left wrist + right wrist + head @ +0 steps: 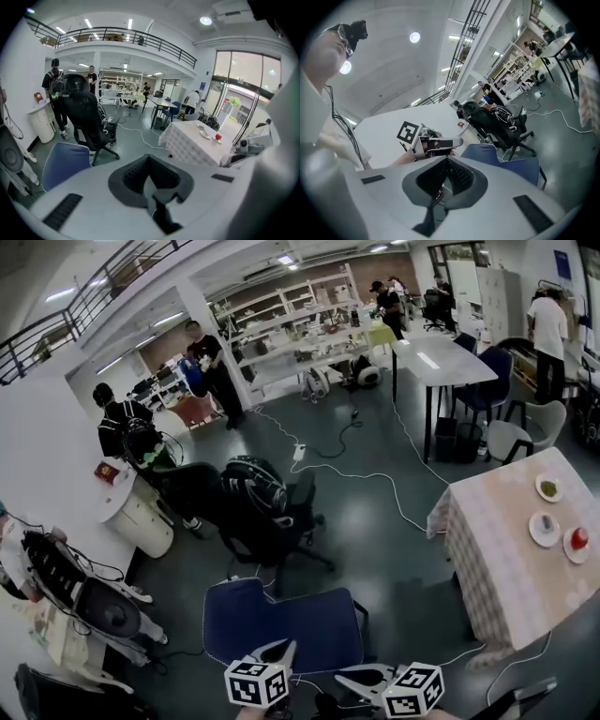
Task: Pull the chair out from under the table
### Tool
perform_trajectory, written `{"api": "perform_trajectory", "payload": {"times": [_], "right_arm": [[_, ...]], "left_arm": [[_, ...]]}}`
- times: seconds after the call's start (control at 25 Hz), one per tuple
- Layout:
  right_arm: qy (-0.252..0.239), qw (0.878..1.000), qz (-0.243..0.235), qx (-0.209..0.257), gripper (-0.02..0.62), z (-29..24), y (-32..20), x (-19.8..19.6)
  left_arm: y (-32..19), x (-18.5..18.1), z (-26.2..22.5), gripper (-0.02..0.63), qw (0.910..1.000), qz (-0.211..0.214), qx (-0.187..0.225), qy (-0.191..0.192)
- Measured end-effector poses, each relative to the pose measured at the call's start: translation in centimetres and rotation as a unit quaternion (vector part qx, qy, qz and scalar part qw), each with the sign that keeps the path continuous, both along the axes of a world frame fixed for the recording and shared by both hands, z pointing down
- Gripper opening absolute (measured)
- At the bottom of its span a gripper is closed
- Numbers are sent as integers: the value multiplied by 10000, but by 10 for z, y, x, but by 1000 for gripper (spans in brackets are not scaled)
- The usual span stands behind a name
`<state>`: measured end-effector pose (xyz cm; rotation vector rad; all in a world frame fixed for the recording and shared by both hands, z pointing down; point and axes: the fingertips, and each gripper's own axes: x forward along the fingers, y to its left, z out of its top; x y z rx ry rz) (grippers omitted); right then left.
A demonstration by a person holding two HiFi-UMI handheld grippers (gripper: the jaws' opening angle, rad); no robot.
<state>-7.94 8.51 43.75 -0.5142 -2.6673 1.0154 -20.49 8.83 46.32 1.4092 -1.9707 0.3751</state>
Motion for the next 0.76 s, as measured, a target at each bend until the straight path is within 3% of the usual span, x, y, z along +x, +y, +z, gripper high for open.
{"api": "perform_trajectory", "payload": {"times": [0.2,0.44,0.76], "right_arm": [[-10,10000,71,-27,9,5,0,3],[60,9999,27,136,9,0,17,-11],[251,9986,156,427,9,0,77,-70]], "left_arm": [[-2,11,-6,6,9983,314,-149,-463],[18,-3,-15,6,9978,324,27,-572],[97,-73,-19,6,9980,116,459,-428]]}}
